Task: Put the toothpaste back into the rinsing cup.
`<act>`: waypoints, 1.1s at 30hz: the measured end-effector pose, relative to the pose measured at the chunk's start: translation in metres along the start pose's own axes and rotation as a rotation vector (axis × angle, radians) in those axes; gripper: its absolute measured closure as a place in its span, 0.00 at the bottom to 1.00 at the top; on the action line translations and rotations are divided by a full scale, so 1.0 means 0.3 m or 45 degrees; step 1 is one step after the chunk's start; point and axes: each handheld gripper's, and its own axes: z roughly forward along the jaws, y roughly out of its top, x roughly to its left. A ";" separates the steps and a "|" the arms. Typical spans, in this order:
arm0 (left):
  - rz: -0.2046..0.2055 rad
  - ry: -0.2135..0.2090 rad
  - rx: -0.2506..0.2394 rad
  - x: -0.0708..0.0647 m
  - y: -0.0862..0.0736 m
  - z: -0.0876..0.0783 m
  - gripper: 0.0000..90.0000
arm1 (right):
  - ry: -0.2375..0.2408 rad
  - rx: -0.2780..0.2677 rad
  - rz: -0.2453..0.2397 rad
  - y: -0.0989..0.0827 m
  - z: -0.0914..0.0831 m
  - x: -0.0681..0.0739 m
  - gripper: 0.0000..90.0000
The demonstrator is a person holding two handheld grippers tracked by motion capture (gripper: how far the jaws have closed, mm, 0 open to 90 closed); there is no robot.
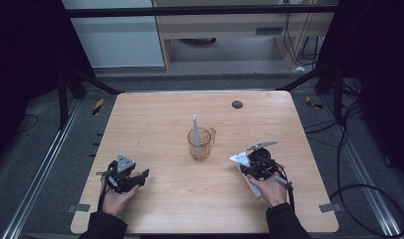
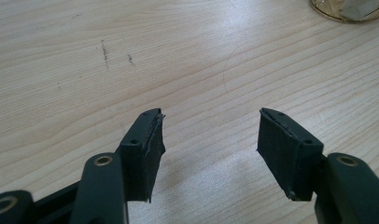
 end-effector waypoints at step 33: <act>-0.014 0.001 -0.009 0.004 -0.001 -0.003 0.44 | 0.055 -0.767 0.111 0.182 -0.159 0.049 0.77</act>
